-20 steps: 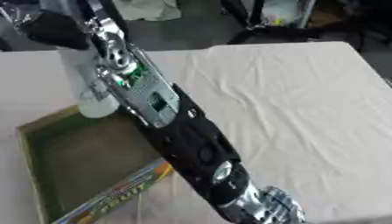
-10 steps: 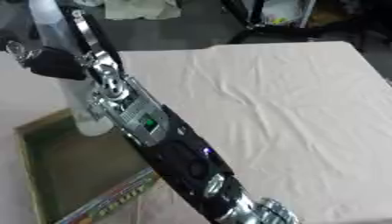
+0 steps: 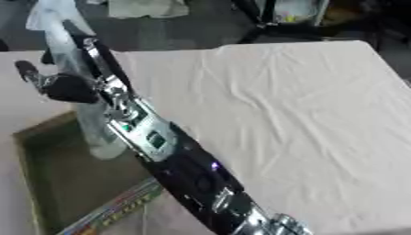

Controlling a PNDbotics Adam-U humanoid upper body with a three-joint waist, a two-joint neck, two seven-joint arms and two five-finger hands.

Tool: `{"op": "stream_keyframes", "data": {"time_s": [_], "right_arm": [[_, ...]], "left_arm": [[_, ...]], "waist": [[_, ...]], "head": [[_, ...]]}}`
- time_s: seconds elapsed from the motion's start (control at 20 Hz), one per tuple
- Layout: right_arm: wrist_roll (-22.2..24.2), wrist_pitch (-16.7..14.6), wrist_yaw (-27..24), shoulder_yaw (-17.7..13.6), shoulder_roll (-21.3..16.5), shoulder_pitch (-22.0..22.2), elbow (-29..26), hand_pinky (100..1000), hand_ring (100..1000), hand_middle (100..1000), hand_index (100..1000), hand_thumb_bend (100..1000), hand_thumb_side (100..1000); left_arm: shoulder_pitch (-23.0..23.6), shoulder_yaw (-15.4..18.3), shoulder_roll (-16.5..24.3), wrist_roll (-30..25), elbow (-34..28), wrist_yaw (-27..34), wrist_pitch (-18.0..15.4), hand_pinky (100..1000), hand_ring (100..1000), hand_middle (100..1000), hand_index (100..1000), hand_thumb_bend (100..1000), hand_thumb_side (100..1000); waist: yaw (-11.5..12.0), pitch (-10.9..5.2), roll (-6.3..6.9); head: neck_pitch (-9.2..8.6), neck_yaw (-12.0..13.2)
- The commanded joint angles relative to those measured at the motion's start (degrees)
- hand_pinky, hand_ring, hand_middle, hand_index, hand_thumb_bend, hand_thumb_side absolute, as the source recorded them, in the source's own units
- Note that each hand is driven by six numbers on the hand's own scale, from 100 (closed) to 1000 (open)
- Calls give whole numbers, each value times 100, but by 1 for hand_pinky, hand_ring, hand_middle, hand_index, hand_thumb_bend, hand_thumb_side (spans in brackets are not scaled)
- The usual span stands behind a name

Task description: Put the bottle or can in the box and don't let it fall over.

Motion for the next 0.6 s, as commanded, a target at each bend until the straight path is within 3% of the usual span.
{"op": "stream_keyframes", "data": {"time_s": [0.05, 0.3, 0.45, 0.6], "right_arm": [[64, -111, 68, 13, -16, -72, 141, 197, 397, 473, 465, 443, 100], [146, -173, 53, 9, -54, -7, 305, 265, 435, 508, 489, 519, 100], [211, -173, 34, 15, -116, 11, 324, 322, 495, 570, 520, 603, 100], [363, -133, 71, 51, -195, 24, 308, 408, 601, 676, 605, 670, 119]], "left_arm": [[-39, 62, 135, 25, -96, 3, -11, 796, 769, 696, 746, 579, 754], [-27, 65, 137, 31, -94, 0, -10, 796, 769, 696, 746, 579, 754], [-15, 68, 140, 33, -92, 0, -9, 796, 769, 695, 746, 578, 754], [-12, 69, 147, 34, -92, -3, -9, 796, 769, 694, 746, 579, 753]], "waist": [[-6, -52, 55], [-19, -58, 50], [-31, -64, 47], [-48, -69, 48]], "head": [[-87, 21], [-100, 44], [-113, 59], [-113, 67]]}}
